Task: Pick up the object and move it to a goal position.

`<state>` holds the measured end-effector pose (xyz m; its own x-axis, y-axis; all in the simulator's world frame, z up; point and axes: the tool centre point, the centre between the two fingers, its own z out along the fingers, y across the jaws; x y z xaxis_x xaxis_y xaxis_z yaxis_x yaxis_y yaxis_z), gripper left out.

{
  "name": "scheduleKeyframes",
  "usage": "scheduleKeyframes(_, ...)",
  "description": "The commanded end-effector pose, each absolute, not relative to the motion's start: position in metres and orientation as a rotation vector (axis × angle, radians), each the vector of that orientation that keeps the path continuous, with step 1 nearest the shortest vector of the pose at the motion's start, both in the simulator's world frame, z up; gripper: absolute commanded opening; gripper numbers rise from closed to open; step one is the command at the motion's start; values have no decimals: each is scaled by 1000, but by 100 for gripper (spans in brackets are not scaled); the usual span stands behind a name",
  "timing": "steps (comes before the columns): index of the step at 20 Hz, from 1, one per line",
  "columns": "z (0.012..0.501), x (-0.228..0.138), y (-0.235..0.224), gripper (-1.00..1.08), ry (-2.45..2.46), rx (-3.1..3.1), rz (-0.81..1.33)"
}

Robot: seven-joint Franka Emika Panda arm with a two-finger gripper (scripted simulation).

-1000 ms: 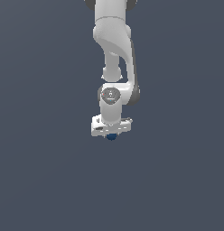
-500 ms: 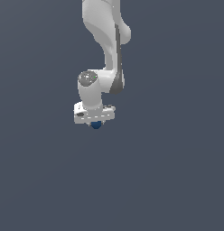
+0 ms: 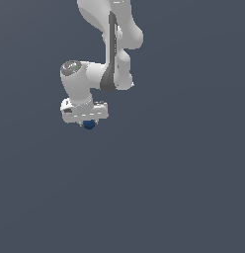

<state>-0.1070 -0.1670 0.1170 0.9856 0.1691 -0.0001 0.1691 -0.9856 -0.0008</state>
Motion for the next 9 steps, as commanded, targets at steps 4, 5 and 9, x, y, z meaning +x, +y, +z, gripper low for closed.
scheduleKeyframes(4,128,-120,-191,-100,-269,-3129,-1)
scheduleKeyframes(5,129,-121,-194,-100,-269,-3129,-1)
scheduleKeyframes(9,131,-122,-198,-100,-270,-3130,0)
